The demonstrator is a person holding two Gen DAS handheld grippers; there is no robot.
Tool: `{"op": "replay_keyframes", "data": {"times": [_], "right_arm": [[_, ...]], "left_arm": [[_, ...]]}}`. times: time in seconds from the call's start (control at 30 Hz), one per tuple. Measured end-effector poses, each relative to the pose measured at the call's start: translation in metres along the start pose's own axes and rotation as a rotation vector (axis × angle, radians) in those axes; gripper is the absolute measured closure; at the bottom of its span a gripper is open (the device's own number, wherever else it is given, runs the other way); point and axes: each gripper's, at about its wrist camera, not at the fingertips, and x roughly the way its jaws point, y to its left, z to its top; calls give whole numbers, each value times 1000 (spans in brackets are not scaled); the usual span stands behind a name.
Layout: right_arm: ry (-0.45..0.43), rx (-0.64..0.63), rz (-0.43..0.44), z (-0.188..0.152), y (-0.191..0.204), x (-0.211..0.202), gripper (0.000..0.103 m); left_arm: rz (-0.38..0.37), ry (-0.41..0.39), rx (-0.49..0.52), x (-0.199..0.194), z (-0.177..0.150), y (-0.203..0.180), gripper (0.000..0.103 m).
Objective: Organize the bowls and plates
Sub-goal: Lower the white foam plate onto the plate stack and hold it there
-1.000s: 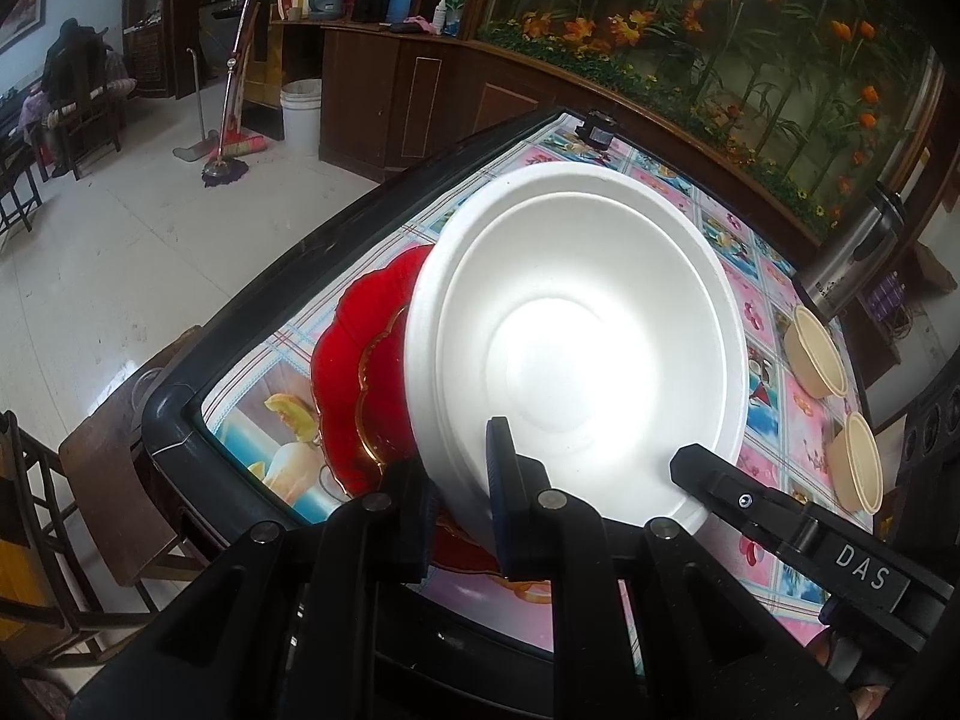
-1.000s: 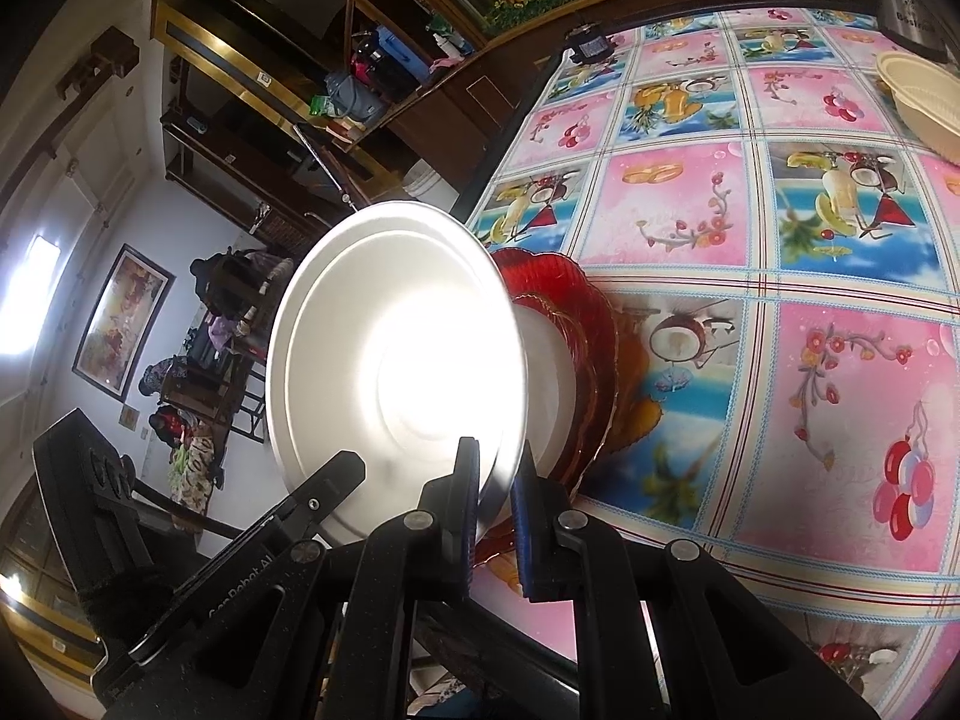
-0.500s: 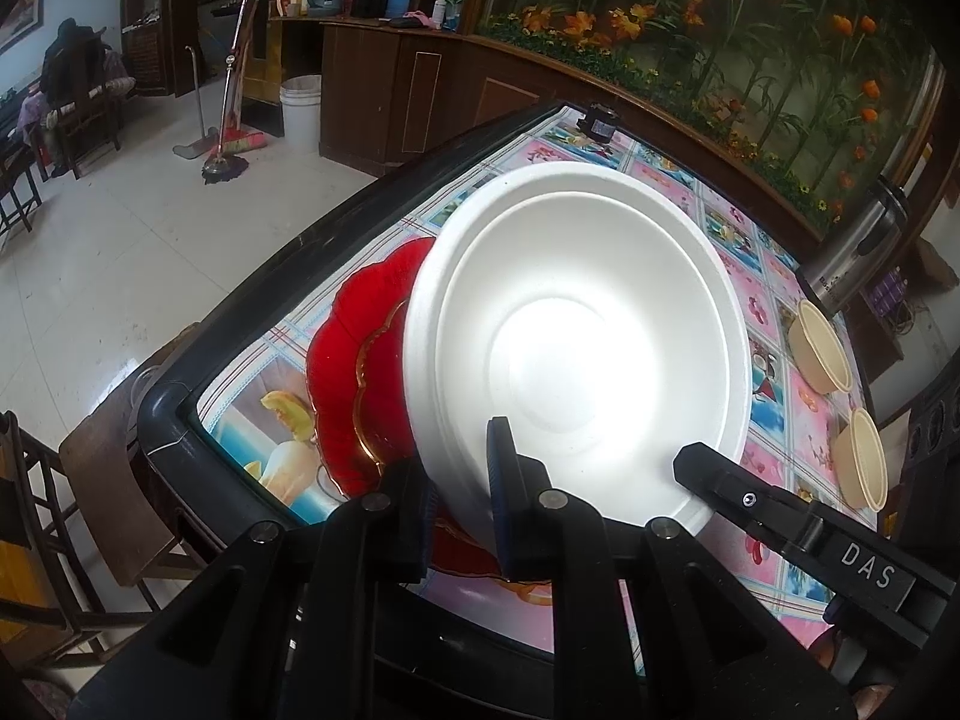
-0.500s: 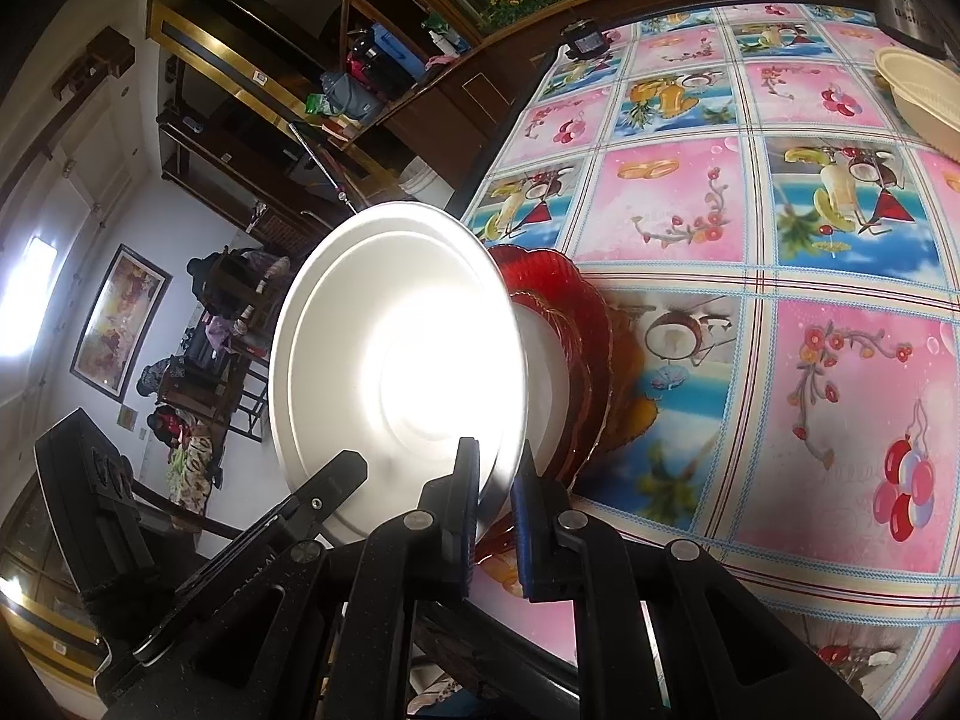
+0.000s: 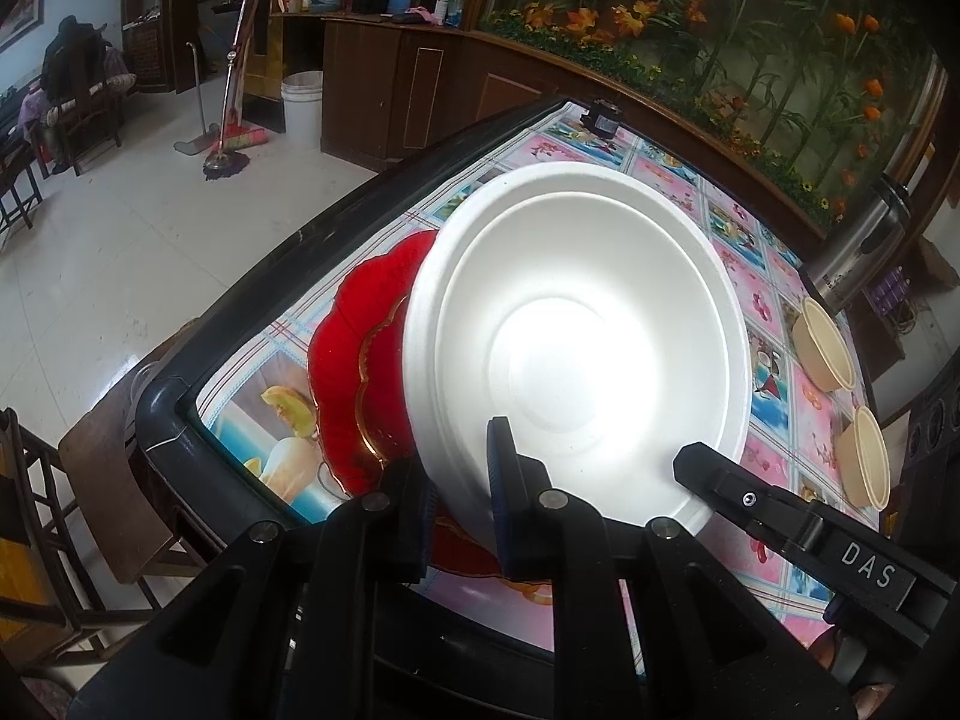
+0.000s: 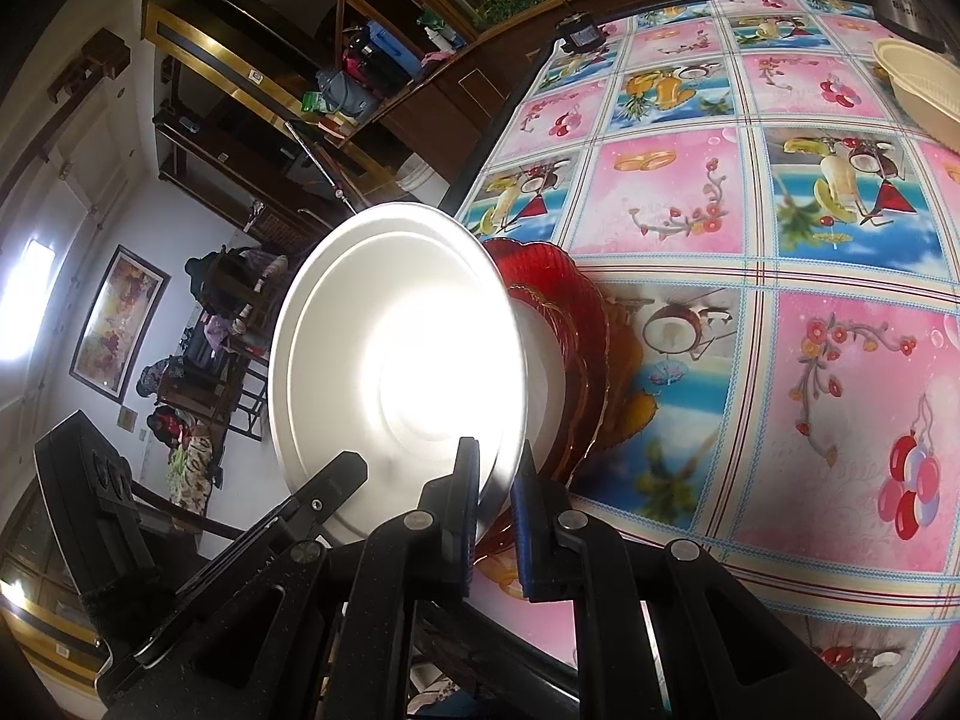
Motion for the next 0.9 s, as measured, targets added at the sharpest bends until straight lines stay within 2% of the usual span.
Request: {"op": "replay_keyframes", "data": {"times": [0.9], "right_arm": [[2,5,3,0,-1,1,93]], "left_arm": [[0,14,-6,4,-6,3,89]]}}
